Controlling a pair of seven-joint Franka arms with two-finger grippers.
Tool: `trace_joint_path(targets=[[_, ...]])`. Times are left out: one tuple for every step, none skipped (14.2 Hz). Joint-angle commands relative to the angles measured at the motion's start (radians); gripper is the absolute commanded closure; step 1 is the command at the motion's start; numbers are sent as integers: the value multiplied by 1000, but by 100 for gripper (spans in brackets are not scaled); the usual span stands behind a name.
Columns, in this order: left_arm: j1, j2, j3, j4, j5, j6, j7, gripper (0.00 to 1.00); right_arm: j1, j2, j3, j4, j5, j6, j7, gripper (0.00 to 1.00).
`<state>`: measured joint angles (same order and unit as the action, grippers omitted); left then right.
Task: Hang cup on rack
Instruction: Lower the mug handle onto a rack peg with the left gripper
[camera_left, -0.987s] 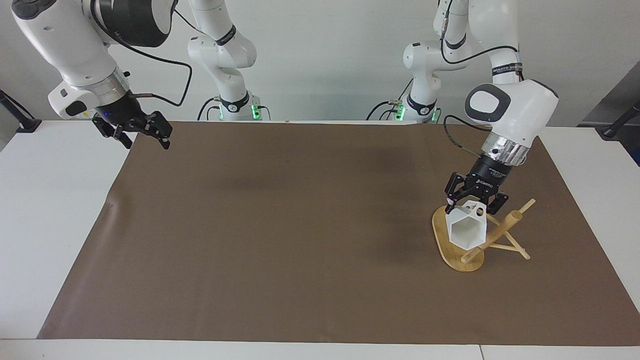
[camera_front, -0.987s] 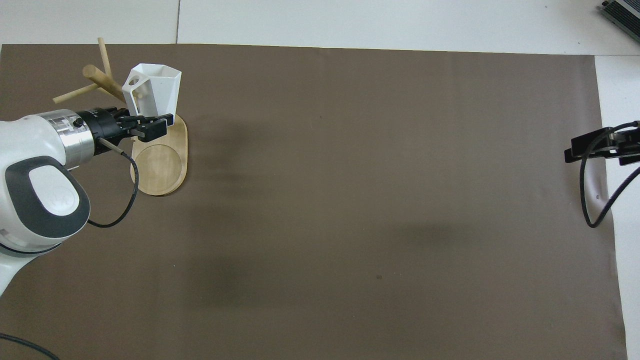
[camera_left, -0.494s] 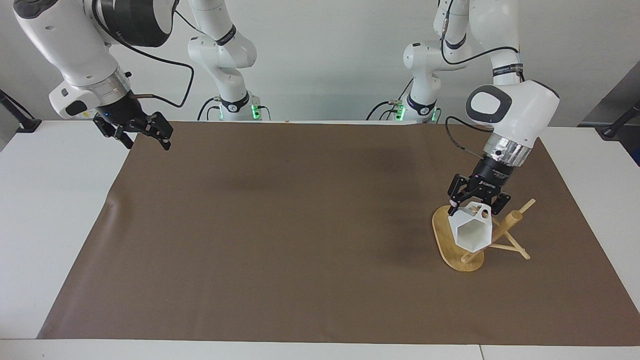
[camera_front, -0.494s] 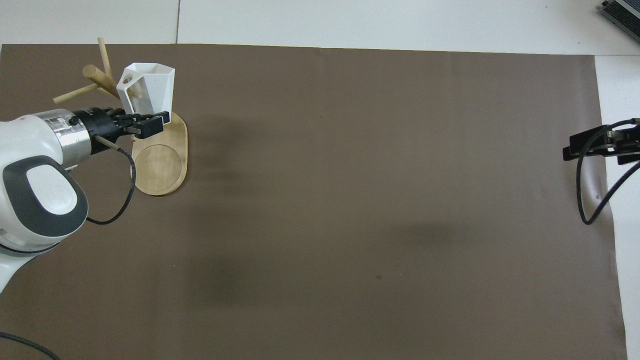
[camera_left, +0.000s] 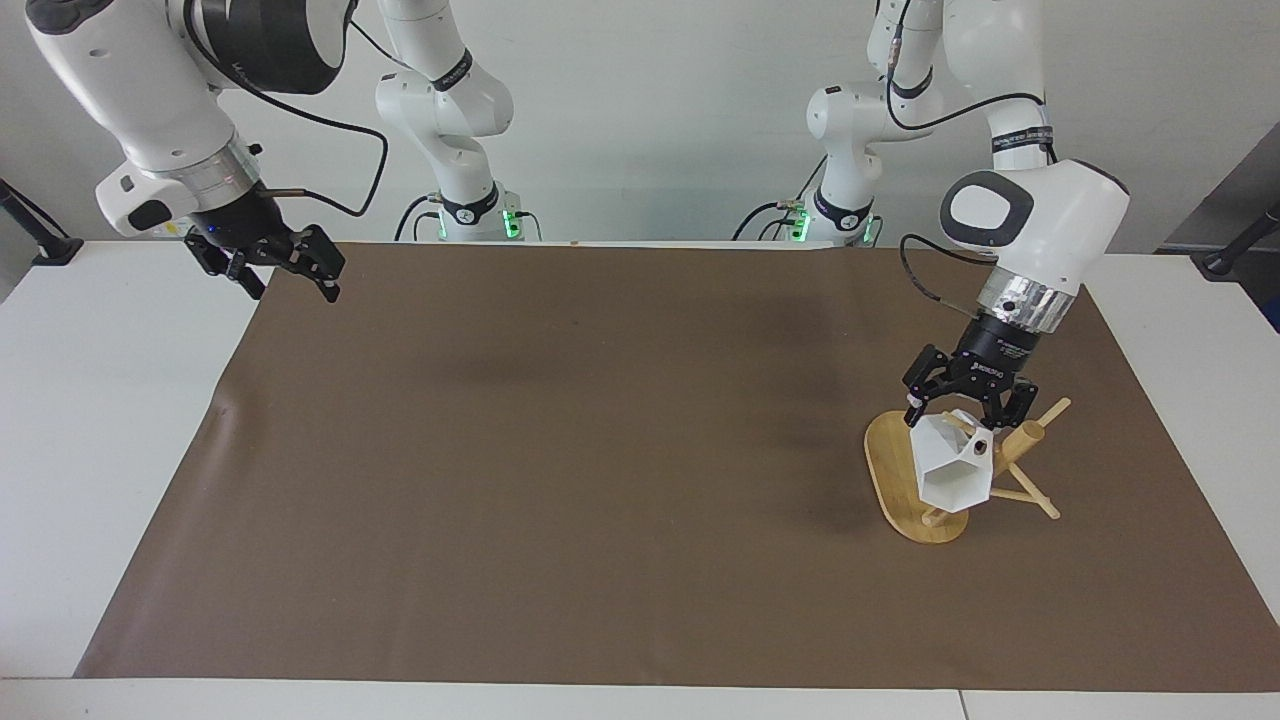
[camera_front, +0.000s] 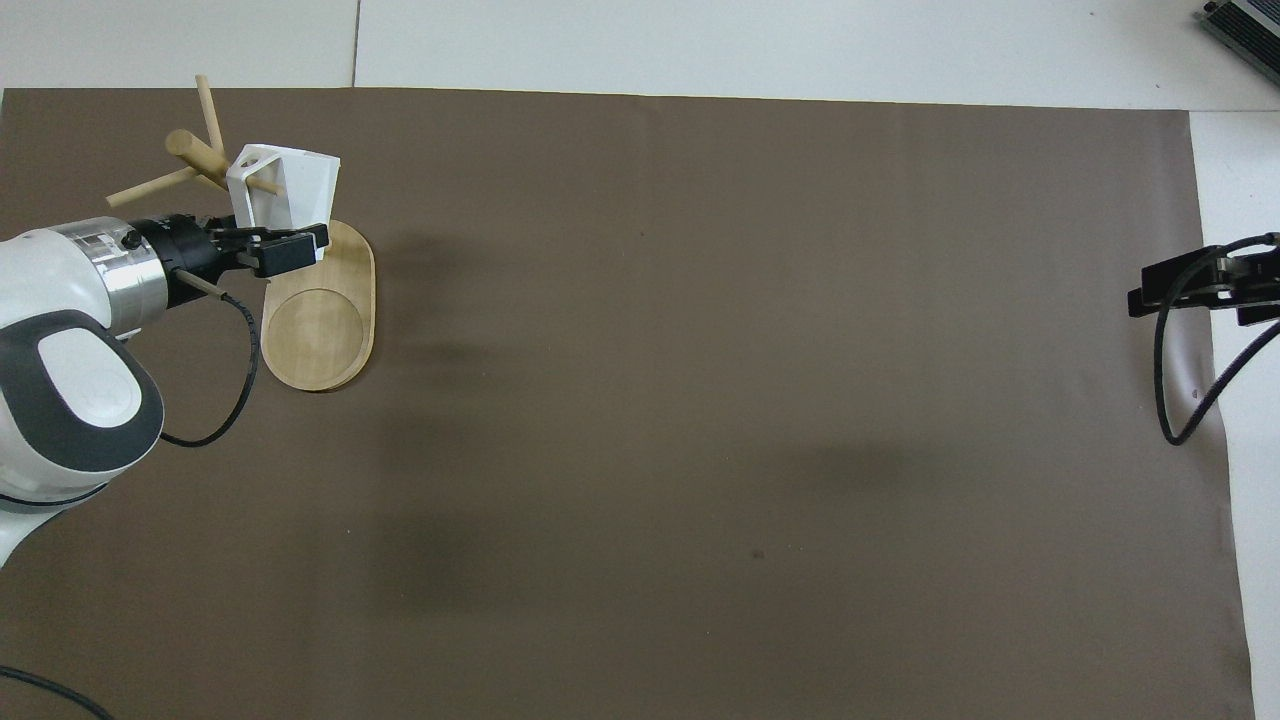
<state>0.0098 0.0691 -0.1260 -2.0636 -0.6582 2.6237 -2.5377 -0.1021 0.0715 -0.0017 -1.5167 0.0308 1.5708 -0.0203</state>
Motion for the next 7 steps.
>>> trace_joint_path(targets=[[10,-2,-3,8,41,-54,-30,0,1,-26,-1,-31,-19,32,16,0],[12,-8,2,10,69,-86,-30,0,1,-26,-6,-31,-19,32,19,0],[16,-14,3,14,101,-129,-30,0,1,-26,-7,-31,-17,32,19,0],[21,-18,5,20,135,-172,-32,0,1,-26,-8,-31,-17,32,19,0],[33,-25,8,37,161,-213,-33,0,1,-26,-8,-31,-8,32,19,0],[35,-32,9,52,182,-249,-33,0,1,-26,-8,-31,-8,31,19,0],[35,-46,9,54,222,-270,-33,0,1,-26,-8,-31,-8,32,19,0]])
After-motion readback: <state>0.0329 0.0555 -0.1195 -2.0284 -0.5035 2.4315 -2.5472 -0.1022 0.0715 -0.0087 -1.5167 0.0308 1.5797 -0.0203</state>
